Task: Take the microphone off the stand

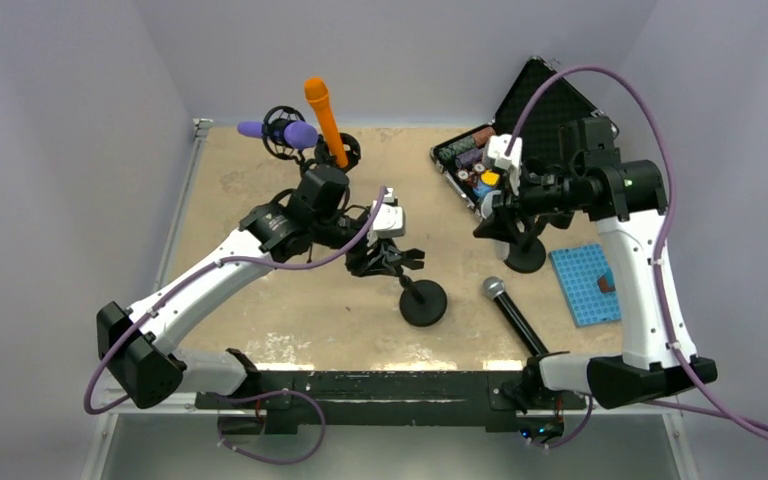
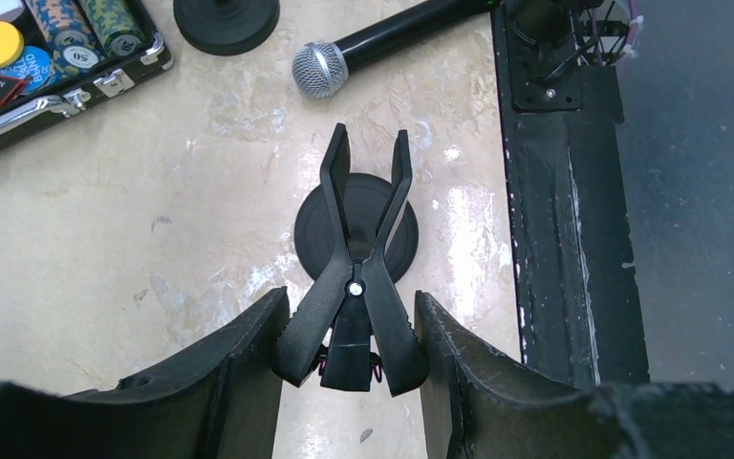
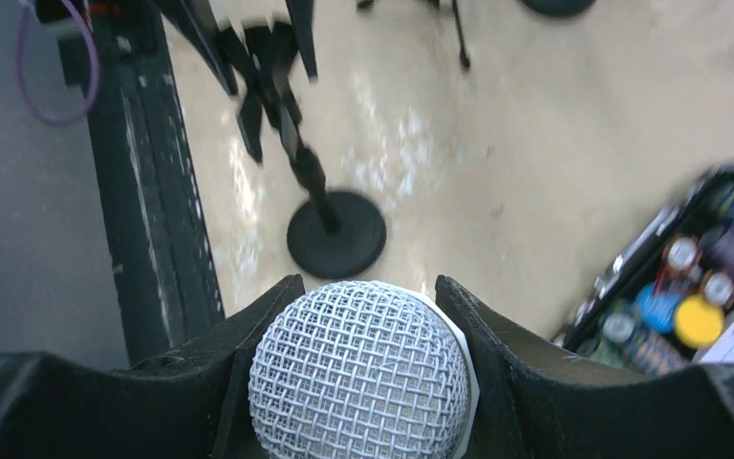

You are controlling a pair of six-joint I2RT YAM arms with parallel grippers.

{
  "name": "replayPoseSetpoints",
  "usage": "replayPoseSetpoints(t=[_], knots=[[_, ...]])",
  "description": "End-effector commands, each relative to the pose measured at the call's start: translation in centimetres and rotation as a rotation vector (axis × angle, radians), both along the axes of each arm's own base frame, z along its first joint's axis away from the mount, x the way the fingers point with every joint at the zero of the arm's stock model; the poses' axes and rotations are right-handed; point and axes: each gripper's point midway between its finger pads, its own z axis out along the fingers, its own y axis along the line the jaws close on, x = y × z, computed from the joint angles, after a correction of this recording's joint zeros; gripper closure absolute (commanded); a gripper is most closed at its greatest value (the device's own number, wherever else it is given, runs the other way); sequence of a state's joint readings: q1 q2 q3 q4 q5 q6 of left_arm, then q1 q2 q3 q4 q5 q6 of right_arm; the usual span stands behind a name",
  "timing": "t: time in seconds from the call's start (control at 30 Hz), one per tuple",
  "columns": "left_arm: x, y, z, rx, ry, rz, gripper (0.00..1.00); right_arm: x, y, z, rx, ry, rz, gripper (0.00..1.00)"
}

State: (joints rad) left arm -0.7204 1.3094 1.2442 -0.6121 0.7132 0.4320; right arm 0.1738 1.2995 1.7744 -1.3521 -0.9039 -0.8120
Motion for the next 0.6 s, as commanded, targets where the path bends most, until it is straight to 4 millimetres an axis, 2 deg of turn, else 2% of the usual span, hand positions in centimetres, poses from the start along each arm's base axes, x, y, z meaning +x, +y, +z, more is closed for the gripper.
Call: replayPoseSetpoints(t=[0.0, 0.1, 0.2, 0.33, 0.57], knots=[[0.2, -0.3, 1.1, -0.008, 0.03, 0.015, 0.98, -0.6, -4.5, -6.3, -0.285, 0.166, -0.136, 1.0], [0.4, -0.8, 2.0, -0.03, 0.029, 0.015, 0.97, -0.6, -6.7, -9.0, -0.407, 0.287, -0.25, 1.0], [0.5, -1.2, 2.4, -0.041, 0.027, 0.009, 0.96, -1.0, -7.9, -11.7, -0.489, 0.416, -0.325, 1.0], [0.5, -1.3, 2.5, -0.039, 0.003, -0.012, 0.96, 0.0, -9.6, -15.1, -0.585, 0.441, -0.421, 1.0], [0.6, -1.2, 2.5, -0.034, -0.007, -0.01, 0.96, 1.8, -10.4, -19.4, -0.643, 0.502, -0.506, 1.0]])
